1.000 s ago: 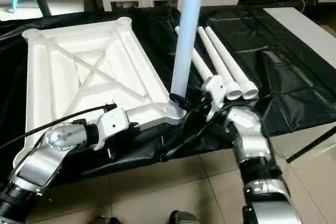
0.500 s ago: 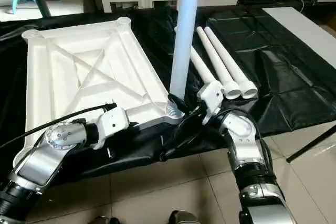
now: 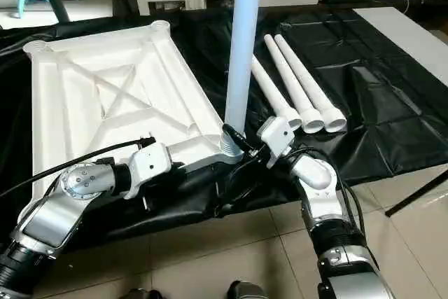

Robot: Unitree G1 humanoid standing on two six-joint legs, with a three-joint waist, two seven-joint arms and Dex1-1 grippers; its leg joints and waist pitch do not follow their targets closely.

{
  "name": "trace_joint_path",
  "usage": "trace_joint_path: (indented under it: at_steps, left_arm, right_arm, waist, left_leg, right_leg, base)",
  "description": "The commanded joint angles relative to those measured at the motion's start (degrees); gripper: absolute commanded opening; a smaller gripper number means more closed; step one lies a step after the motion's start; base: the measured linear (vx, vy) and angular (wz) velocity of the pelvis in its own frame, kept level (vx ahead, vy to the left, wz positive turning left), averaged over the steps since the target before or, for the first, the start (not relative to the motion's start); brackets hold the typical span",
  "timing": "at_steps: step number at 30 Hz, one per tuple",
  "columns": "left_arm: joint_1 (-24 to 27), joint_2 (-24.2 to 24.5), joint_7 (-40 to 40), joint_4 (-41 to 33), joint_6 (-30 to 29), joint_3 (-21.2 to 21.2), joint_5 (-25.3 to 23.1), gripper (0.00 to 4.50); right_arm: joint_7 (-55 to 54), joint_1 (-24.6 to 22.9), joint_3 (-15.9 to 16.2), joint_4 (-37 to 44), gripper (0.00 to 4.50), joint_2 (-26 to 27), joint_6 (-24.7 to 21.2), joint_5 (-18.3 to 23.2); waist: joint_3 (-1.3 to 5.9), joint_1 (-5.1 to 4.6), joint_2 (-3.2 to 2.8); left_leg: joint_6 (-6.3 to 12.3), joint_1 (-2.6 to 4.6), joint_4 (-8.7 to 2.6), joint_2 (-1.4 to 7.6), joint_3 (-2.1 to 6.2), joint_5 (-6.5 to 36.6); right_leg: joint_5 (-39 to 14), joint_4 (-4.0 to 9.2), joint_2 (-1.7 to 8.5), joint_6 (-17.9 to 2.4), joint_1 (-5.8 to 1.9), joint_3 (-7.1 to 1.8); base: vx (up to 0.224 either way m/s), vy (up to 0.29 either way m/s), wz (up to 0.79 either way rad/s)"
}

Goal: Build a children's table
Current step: Insert table leg to table base

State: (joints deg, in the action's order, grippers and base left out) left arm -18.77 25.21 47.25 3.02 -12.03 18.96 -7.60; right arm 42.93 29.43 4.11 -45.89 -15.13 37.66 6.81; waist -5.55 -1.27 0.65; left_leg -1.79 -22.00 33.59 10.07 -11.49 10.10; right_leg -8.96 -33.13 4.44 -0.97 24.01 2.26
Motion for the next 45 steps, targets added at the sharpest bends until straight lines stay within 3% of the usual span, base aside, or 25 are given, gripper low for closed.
trace_joint_path:
  at_steps: [1, 2, 5, 7, 9, 13, 18, 25, 30, 33, 38, 42, 43, 45]
  left_arm:
    - [1.3, -0.2, 3.3, 0.2, 1.1, 4.3, 0.0, 0.00]
    - [1.3, -0.2, 3.3, 0.2, 1.1, 4.3, 0.0, 0.00]
    - [1.3, -0.2, 3.3, 0.2, 1.2, 4.3, 0.0, 0.00]
    - [1.3, -0.1, 3.3, 0.3, 1.3, 4.3, -0.1, 0.00]
    - [1.3, 0.0, 3.4, 0.4, 1.3, 4.3, -0.1, 0.00]
    - [1.2, 0.0, 3.3, 0.5, 1.5, 4.2, -0.2, 0.00]
    - [1.2, 0.0, 3.3, 0.6, 1.7, 4.3, -0.2, 0.00]
    - [1.2, -0.4, 3.1, 0.9, 2.1, 4.4, -0.4, 0.00]
    - [1.4, -0.2, 3.0, 1.0, 2.7, 5.0, -0.8, 0.00]
    - [1.3, -0.4, 3.0, 0.8, 3.0, 5.3, -0.8, 0.00]
    - [1.0, -0.9, 2.8, 0.5, 3.1, 5.7, -0.8, 0.00]
    - [1.2, -1.0, 2.9, 0.6, 3.5, 5.9, -1.1, 0.00]
    - [1.4, -0.9, 3.0, 0.4, 3.6, 6.0, -1.1, 0.00]
    - [1.4, -0.9, 3.0, 0.4, 3.6, 6.0, -1.1, 0.00]
  right_arm:
    - [-0.5, 1.4, 1.4, -1.1, 1.93, -3.2, 1.3, -7.2]
    - [-0.5, 1.4, 0.9, -1.2, 1.93, -2.9, 0.3, -6.4]
    - [2.6, 1.6, -2.5, -0.6, 1.93, -0.6, -8.9, 2.3]
    - [5.5, 1.4, -3.4, 0.5, 1.93, -0.3, -11.9, 5.7]
    - [7.3, 1.2, -3.9, 1.2, 2.50, -0.2, -13.8, 7.9]
    - [8.6, 1.0, -4.2, 2.0, 2.77, -0.6, -14.9, 9.9]
    - [9.9, -0.2, -6.6, 5.6, 3.25, -1.6, -19.6, 13.4]
    - [9.0, -2.3, -9.3, 9.7, 3.83, -2.3, -23.5, 16.6]
    - [14.5, -5.1, -7.6, 18.0, 4.22, -3.6, -35.2, 21.3]
    - [14.8, -3.6, -7.2, 18.0, 4.49, -4.0, -37.5, 20.8]
    - [14.8, 0.1, -7.3, 15.1, 4.49, -5.1, -40.4, 20.4]
    - [16.9, 2.0, -6.1, 13.9, 4.49, -7.4, -44.5, 19.3]
    - [18.2, 3.0, -5.9, 12.8, 4.49, -8.2, -45.5, 19.2]
    - [18.5, 3.2, -5.9, 12.7, 4.49, -8.3, -45.8, 19.1]
  waist:
    - [3.49, -0.14, 0.41]
    - [3.43, -0.13, 0.31]
    - [3.40, -0.26, 0.24]
    - [3.40, -0.20, 0.16]
    - [3.42, -0.14, 0.19]
    - [3.58, -0.03, 0.23]
    - [3.87, 0.33, 0.09]
    - [3.97, 0.84, 0.01]
    - [4.20, 1.39, -0.05]
    - [4.30, 1.36, -0.09]
    - [4.45, 1.35, -0.06]
    - [4.54, 1.64, 0.26]
    - [4.52, 1.57, 0.60]
    - [4.53, 1.70, 0.47]
  left_leg:
    - [4.16, 1.01, -4.35, 3.10, 1.30, 17.9]
    - [4.13, 1.04, -4.43, 3.16, 1.36, 18.3]
    - [3.85, 0.98, -4.59, 3.16, 1.49, 19.5]
    - [3.58, 1.15, -4.60, 3.26, 1.55, 20.2]
    - [3.42, 1.23, -4.61, 3.27, 1.50, 20.4]
    - [3.37, 1.12, -4.55, 3.22, 1.46, 19.1]
    - [4.27, 1.20, -4.37, 3.29, 1.26, 16.2]
    - [4.46, 1.32, -4.27, 3.28, 1.17, 15.1]
    - [4.97, 1.25, -4.23, 3.23, 1.22, 13.7]
    - [4.78, 1.20, -4.14, 3.21, 1.19, 13.8]
    - [4.05, 1.25, -4.04, 3.17, 1.24, 13.3]
    - [5.04, 1.36, -3.73, 3.10, 1.02, 10.9]
    - [5.37, 1.16, -3.65, 3.06, 0.94, 10.4]
    - [5.74, 1.10, -3.59, 3.07, 0.99, 9.9]
  right_leg:
    - [-19.4, 3.99, 3.13, -11.9, -1.84, -2.18]
    - [-20.0, 4.02, 3.10, -11.9, -1.81, -2.13]
    - [-21.1, 4.08, 3.02, -11.6, -1.90, -2.08]
    - [-21.4, 4.16, 3.09, -11.5, -1.81, -2.14]
    - [-21.2, 4.19, 3.07, -11.6, -1.74, -2.17]
    - [-20.0, 4.05, 3.17, -11.9, -1.90, -2.16]
    - [-16.2, 3.70, 3.09, -12.9, -2.04, -2.16]
    - [-16.0, 3.73, 3.12, -12.9, -2.13, -2.14]
    - [-14.9, 3.59, 2.96, -12.4, -2.50, -2.07]
    - [-15.9, 3.63, 3.12, -12.4, -2.40, -2.05]
    - [-16.3, 3.53, 3.13, -12.5, -2.33, -2.00]
    - [-13.8, 3.28, 3.08, -13.1, -2.45, -2.02]
    - [-13.6, 3.29, 3.15, -13.2, -2.56, -2.00]
    - [-13.5, 3.22, 3.26, -13.1, -2.64, -2.00]
  base:
    - [0.000, 0.000, 0.00]
    - [0.000, 0.000, 0.00]
    - [0.000, 0.000, 0.00]
    - [0.000, 0.000, 0.00]
    - [0.000, 0.000, 0.00]
    - [0.000, 0.000, 0.00]
    - [0.000, 0.000, 0.00]
    - [0.000, 0.000, 0.00]
    - [0.000, 0.000, 0.00]
    - [0.000, 0.000, 0.00]
    - [0.000, 0.000, 0.00]
    - [0.000, 0.000, 0.00]
    - [0.000, 0.000, 0.00]
    - [0.000, 0.000, 0.00]
